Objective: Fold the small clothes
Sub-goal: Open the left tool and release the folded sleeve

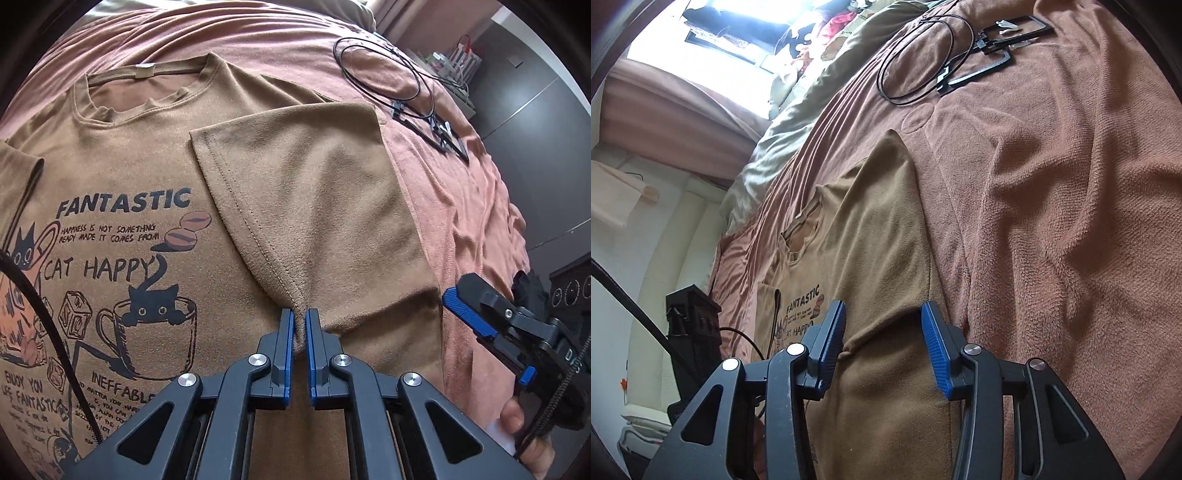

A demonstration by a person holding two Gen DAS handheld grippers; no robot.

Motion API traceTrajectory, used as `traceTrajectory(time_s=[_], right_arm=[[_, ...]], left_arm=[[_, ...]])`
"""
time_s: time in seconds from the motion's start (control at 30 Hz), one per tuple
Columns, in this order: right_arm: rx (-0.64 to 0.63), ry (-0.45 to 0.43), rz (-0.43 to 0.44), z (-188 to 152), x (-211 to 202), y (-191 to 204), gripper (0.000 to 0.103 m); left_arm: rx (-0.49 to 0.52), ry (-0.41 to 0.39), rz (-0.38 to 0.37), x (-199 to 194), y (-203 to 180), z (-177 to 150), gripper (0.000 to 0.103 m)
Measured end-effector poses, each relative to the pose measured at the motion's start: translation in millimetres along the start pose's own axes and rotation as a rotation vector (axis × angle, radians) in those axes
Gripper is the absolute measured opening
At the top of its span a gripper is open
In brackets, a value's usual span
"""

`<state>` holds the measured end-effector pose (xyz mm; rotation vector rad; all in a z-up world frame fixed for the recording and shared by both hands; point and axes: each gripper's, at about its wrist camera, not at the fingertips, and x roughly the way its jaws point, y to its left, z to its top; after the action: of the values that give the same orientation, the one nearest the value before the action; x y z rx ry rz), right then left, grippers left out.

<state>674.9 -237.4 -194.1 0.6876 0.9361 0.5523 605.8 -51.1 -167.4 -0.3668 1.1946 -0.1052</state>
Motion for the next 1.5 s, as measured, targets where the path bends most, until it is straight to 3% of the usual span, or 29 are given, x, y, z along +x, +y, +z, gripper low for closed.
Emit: traceTrajectory(time_s=[0.33,0.4,0.47,0.5,0.7,1.03,1.5], right_arm=[[-0.064,0.024,-0.172,2,15,8,0.040],[-0.083,0.027,-0.204,2,20,11,0.036],[-0.095,0.026,-0.244,0,20,13,0.021],[-0.091,0.026,-0.249,0,18,13,0.020],[-0.072,0.036,-0.245,-2,8,11,0.015],[-0.035,0.020,-0.158,1,-8,3,0.016],[0.002,-0.051,-0.168,0,-28,-9,0.016]], left_arm=[[0.020,0.029,-0.011,3,-3,-6,0.008],[0.038,0.025,0.007,1,-4,-4,0.016],[0.059,0.006,0.036,-3,-3,1,0.026],[0.067,-0.009,0.052,-6,-2,3,0.030],[0.084,-0.064,0.130,-10,14,26,0.042],[0.111,-0.107,0.223,10,39,72,0.043],[0.069,-0.144,0.349,26,54,104,0.047]])
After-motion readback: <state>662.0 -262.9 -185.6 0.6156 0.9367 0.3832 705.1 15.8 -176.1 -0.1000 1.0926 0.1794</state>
